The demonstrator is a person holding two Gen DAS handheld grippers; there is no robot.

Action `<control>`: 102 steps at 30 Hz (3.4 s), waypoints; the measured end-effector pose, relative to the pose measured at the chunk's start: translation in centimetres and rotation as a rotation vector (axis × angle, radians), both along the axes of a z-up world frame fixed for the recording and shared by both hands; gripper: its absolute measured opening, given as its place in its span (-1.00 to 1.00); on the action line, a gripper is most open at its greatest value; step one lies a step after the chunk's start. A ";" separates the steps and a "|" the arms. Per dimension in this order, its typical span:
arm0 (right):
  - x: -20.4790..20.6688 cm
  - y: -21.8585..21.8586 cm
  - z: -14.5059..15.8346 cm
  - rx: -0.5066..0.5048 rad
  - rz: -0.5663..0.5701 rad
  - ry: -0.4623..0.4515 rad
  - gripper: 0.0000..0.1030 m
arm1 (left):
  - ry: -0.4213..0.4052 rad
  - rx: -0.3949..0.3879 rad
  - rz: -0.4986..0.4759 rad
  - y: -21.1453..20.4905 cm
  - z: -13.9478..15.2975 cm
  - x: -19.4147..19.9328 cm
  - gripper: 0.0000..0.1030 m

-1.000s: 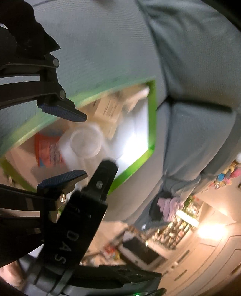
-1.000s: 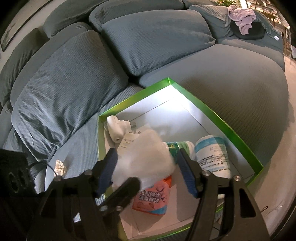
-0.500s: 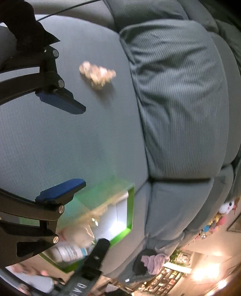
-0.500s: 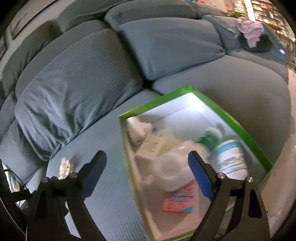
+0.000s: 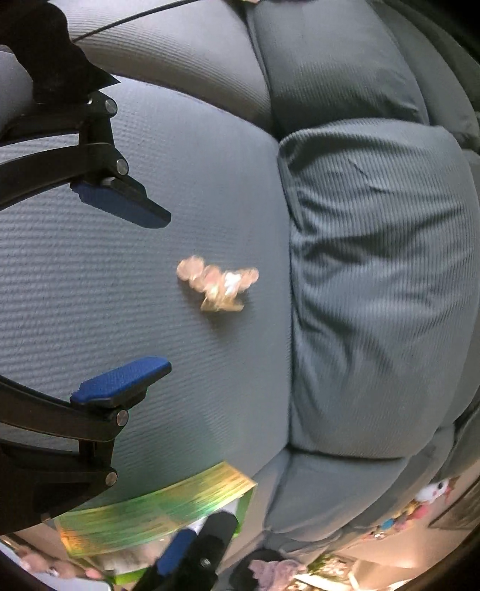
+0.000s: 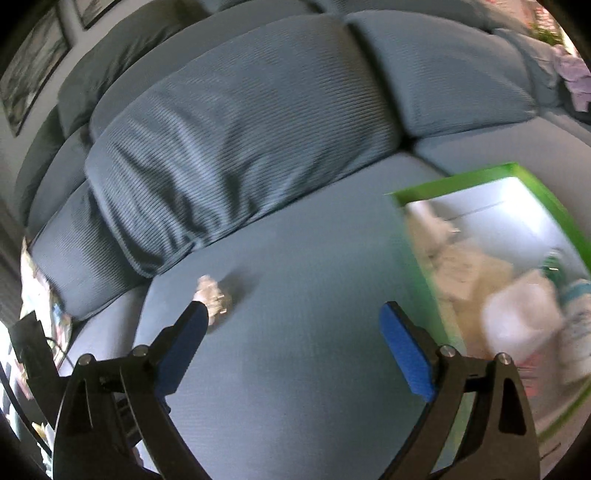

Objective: Organize rigid objects
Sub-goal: 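Move the right gripper to the clear pink-beaded clip and close on it, then lift the beaded clip with the right gripper and carry it over the box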

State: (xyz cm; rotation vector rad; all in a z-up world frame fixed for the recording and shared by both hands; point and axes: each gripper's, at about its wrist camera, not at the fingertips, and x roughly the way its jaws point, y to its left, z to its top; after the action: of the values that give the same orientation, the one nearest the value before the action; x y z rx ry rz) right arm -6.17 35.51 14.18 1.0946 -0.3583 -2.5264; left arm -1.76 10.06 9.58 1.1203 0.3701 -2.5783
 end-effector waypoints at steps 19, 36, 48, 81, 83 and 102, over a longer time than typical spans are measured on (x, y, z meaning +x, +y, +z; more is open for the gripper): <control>-8.2 -16.3 -5.8 0.049 0.311 -0.217 0.52 | -0.036 0.258 0.018 -7.0 -3.9 -2.6 0.41; -10.4 -15.5 -9.4 0.011 0.328 -0.308 0.00 | -0.073 0.262 0.021 -6.0 -6.6 -4.9 0.11; -10.4 -14.5 -9.4 -0.114 0.347 -0.332 -0.11 | -0.045 0.310 -0.061 -4.4 -6.6 -5.7 -0.46; -7.1 -9.1 -3.8 -0.335 0.310 -0.230 -0.25 | 0.121 0.202 -0.236 0.2 0.4 -2.5 -0.48; -6.2 -7.8 -2.6 -0.344 0.296 -0.190 -0.25 | 0.151 0.194 -0.262 0.9 1.2 -2.8 -0.48; 1.9 9.8 2.4 -0.332 -0.059 0.069 -0.25 | 0.259 0.222 -0.639 17.0 4.9 -1.6 -0.48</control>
State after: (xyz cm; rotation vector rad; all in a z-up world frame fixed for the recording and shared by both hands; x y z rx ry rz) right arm -4.31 45.36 16.56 0.8779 -0.7677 -2.4306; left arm -3.41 27.08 14.44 1.1114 0.4168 -3.3328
